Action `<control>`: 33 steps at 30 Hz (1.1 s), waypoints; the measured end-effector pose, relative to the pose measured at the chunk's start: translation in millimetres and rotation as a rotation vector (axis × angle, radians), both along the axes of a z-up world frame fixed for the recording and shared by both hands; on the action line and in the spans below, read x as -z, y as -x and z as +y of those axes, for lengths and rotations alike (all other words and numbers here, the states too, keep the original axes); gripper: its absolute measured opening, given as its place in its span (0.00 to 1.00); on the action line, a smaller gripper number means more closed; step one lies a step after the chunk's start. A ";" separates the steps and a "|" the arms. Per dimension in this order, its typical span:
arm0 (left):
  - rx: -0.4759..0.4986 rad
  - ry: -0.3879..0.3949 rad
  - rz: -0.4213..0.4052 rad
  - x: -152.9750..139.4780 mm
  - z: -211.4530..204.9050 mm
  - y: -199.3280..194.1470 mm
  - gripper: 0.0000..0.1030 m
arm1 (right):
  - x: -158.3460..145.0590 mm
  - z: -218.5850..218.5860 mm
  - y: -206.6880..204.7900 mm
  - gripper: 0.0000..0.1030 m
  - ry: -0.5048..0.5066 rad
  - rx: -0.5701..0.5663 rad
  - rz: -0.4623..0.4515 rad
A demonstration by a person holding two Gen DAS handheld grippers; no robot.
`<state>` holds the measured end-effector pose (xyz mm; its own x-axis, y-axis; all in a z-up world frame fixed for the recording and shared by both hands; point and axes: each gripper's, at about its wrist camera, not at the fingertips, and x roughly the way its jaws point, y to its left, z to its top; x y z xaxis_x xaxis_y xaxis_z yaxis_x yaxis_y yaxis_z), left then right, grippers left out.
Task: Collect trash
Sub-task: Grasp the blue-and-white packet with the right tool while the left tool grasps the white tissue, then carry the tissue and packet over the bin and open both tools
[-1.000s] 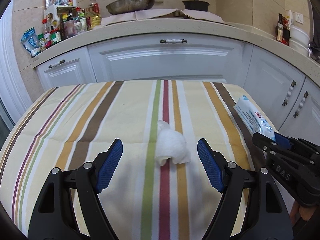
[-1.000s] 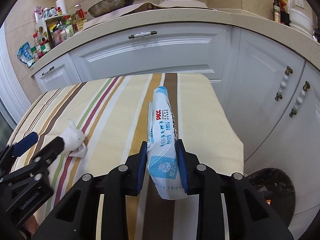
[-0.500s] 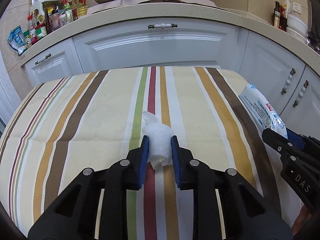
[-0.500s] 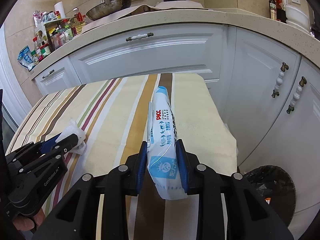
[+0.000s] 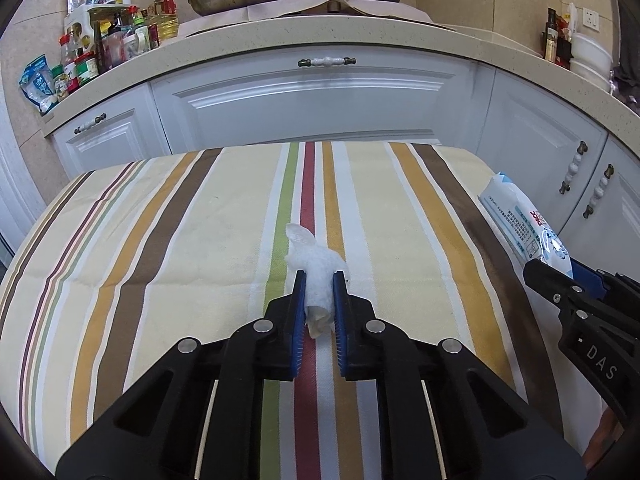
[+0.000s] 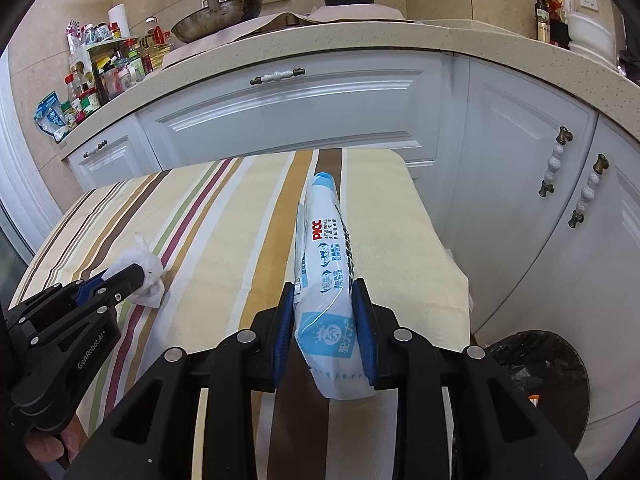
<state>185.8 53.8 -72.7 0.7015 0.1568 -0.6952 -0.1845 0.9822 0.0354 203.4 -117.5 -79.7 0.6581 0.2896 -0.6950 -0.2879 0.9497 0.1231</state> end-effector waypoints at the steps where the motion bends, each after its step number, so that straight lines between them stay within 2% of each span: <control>1: -0.002 -0.001 -0.002 -0.3 0.5 1.4 0.12 | -0.3 0.1 0.6 0.29 0.001 0.001 -0.004; 13: -0.035 0.021 -0.026 -7.6 19.2 25.8 0.11 | -9.4 2.5 16.8 0.29 0.000 -0.010 -0.060; 33: -0.050 0.021 -0.109 -41.2 33.3 104.0 0.11 | -30.6 11.9 77.2 0.29 -0.005 -0.062 -0.117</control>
